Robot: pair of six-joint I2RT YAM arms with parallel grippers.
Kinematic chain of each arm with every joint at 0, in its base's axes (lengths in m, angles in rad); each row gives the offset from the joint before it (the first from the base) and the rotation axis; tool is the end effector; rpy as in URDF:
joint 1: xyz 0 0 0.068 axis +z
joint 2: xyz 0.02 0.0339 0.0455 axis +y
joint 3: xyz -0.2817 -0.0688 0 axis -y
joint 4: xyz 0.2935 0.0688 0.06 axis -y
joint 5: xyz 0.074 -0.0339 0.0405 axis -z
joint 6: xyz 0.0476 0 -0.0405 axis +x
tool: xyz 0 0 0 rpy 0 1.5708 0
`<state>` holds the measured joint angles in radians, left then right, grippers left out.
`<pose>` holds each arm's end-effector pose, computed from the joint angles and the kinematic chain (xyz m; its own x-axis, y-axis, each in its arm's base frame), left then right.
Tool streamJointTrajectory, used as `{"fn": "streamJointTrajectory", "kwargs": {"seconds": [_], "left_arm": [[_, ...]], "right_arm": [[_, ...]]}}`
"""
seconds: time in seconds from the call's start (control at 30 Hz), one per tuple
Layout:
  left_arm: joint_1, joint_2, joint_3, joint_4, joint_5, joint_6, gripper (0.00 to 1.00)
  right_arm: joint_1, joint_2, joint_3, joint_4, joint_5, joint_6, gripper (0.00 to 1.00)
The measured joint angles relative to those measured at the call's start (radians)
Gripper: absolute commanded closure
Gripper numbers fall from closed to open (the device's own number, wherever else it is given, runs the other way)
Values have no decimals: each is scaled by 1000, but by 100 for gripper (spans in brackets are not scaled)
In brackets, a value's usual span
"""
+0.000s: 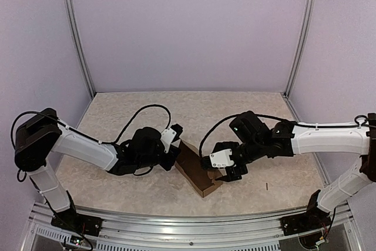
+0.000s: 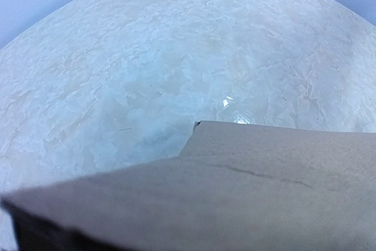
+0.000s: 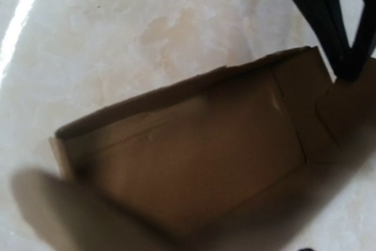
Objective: Fold the paper box
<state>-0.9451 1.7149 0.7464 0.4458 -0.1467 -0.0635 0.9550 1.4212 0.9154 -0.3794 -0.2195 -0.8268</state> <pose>0.2288 -0.3048 0.1240 -0.3380 0.3606 -0.8694 0.7077 0.7063 0.0178 0.1880 0.2836 0.2091 0.3420 -0.7599 -0.5528 -0.9225 -0.1593 -0.3517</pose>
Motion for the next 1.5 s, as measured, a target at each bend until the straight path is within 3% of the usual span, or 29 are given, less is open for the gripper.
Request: {"fn": "streamJointTrajectory", "kwargs": {"seconds": [0.23, 0.5, 0.97, 1.2, 1.33, 1.5], "left_arm": [[-10, -32, -40, -13, -23, 2, 92], [-37, -105, -126, -59, -82, -8, 74], [-110, -317, -229, -136, -147, -21, 71], [-99, -332, -229, -144, -146, -18, 69], [-87, -332, -229, -152, -141, -23, 61], [-54, -333, -226, -167, -122, -23, 59]], "right_arm": [[68, 29, 6, -10, 59, -50, 21], [136, 56, 7, 26, 157, -81, 22], [126, 56, 34, 11, 148, -47, 39], [75, 56, 56, 6, 83, -12, 37], [74, 69, 59, 5, 55, 6, 28], [74, 73, 60, 7, 21, 26, 27]]}}
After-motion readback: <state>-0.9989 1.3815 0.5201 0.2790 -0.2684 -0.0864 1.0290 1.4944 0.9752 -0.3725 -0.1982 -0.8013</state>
